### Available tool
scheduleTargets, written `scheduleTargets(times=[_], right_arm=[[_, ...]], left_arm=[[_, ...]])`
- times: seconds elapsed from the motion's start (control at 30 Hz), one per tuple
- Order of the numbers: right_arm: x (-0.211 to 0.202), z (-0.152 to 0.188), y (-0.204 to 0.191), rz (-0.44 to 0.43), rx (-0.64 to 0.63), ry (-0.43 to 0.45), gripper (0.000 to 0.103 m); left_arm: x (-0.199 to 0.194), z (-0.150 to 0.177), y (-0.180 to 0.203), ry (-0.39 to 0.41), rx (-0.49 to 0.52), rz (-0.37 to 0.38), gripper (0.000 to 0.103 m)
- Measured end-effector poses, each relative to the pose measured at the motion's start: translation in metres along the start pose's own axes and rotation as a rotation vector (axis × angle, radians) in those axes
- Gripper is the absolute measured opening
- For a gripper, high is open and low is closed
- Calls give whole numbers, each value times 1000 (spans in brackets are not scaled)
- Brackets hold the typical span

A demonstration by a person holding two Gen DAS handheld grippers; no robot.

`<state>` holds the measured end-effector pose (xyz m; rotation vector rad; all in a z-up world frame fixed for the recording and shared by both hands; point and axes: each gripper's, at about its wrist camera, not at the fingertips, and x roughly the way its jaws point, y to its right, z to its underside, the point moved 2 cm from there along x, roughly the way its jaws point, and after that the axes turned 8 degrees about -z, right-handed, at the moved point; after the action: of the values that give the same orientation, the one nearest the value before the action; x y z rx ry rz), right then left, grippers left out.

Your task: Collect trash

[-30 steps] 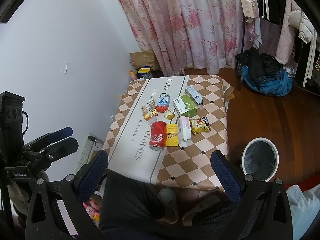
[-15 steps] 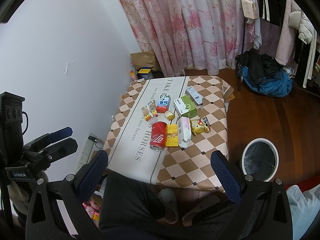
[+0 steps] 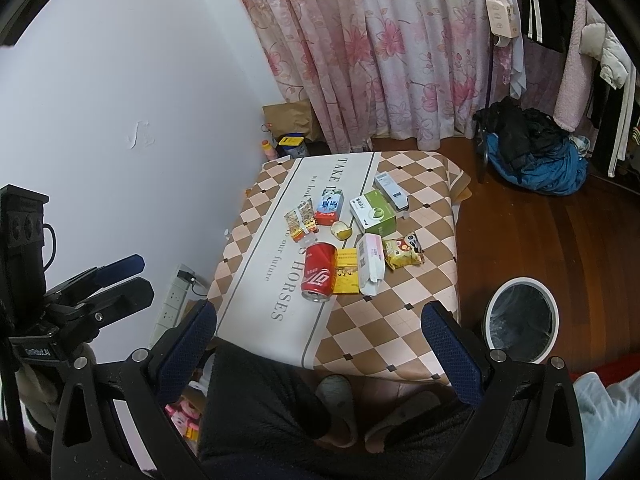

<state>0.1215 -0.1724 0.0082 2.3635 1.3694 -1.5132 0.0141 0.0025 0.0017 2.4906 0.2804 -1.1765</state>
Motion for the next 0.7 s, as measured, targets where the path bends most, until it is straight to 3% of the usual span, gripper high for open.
scheduleTargets(times=[0.53, 0.6, 0.7], right_arm=[[7, -2, -9, -7, -8, -1, 103], [9, -3, -12, -5, -13, -2, 103], [11, -4, -12, -2, -1, 0, 103]], left_arm=[[2, 0, -5, -3, -3, -4, 103], [6, -3, -9, 2, -2, -43, 103], [36, -7, -23, 4, -5, -208, 103]])
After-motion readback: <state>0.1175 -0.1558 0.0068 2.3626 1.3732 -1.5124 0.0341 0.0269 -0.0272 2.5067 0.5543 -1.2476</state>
